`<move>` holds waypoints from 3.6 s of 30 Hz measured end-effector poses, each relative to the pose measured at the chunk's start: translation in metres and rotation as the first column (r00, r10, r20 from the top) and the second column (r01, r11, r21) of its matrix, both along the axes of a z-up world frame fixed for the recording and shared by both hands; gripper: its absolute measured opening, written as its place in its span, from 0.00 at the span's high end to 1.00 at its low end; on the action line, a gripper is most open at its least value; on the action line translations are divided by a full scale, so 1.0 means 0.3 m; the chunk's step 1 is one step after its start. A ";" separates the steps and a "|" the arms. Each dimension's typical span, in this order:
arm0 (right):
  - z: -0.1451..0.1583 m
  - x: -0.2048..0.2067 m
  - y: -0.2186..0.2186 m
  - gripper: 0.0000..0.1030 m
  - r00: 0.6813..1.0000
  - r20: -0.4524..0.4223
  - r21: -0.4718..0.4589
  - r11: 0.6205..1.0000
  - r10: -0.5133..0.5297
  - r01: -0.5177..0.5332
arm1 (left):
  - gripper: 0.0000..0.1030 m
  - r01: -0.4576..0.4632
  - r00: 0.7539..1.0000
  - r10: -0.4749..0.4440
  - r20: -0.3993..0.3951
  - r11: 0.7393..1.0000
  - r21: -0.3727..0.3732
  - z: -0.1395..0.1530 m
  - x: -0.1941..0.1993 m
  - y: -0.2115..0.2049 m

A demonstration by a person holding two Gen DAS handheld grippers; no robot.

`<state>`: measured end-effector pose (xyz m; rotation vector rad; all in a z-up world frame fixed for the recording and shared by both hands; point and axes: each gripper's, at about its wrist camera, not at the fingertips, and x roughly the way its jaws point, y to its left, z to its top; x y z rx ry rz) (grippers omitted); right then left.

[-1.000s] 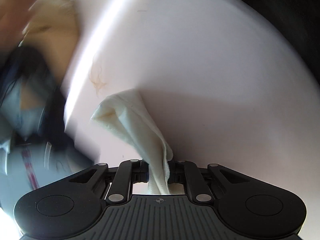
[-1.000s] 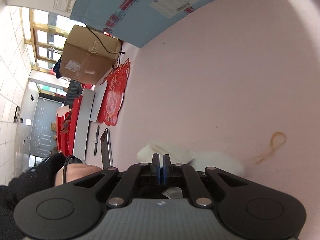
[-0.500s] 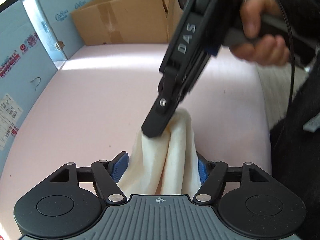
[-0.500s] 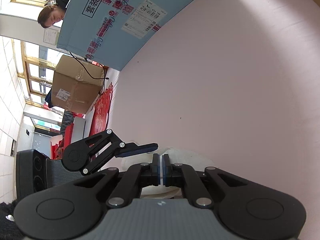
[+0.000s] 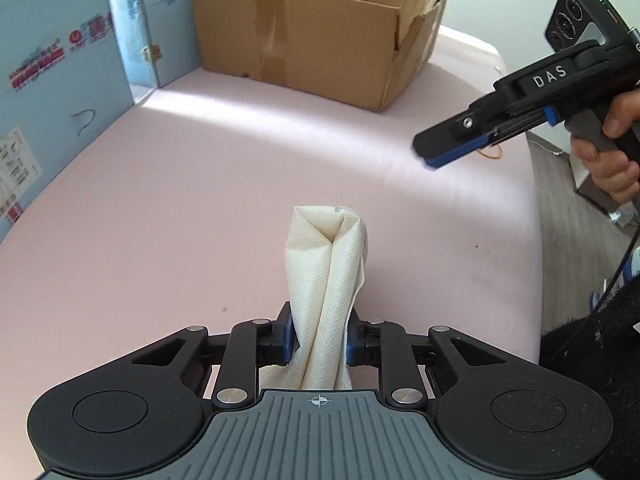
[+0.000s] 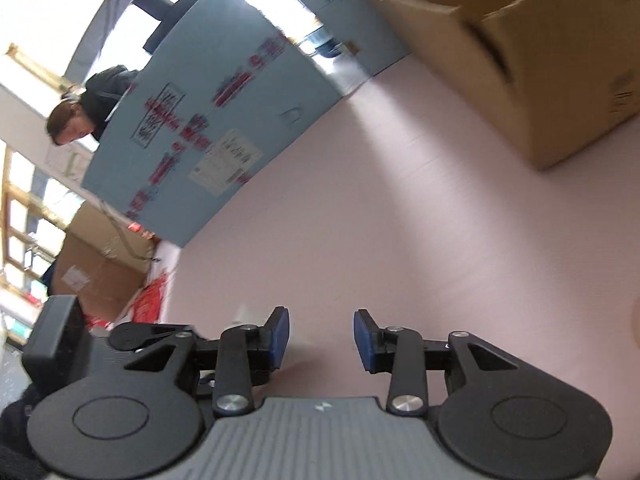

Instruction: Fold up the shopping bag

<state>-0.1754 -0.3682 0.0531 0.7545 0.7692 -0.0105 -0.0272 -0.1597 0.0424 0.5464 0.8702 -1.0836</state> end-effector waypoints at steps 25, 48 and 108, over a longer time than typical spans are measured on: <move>-0.079 -0.059 -0.241 0.99 0.930 -0.348 -0.547 0.831 -0.120 -0.097 | 0.80 0.047 0.999 -0.046 0.028 0.999 -0.008 0.003 -0.124 -0.094; -0.032 0.310 0.239 1.00 0.959 -0.085 -0.193 0.940 0.270 -0.281 | 0.80 -0.108 0.980 0.097 0.171 0.993 0.054 0.035 -0.032 0.014; -0.168 0.271 -0.046 0.96 0.977 0.127 0.492 0.844 0.172 -0.213 | 0.84 0.297 0.851 -0.433 0.299 0.864 0.405 0.011 -0.102 -0.071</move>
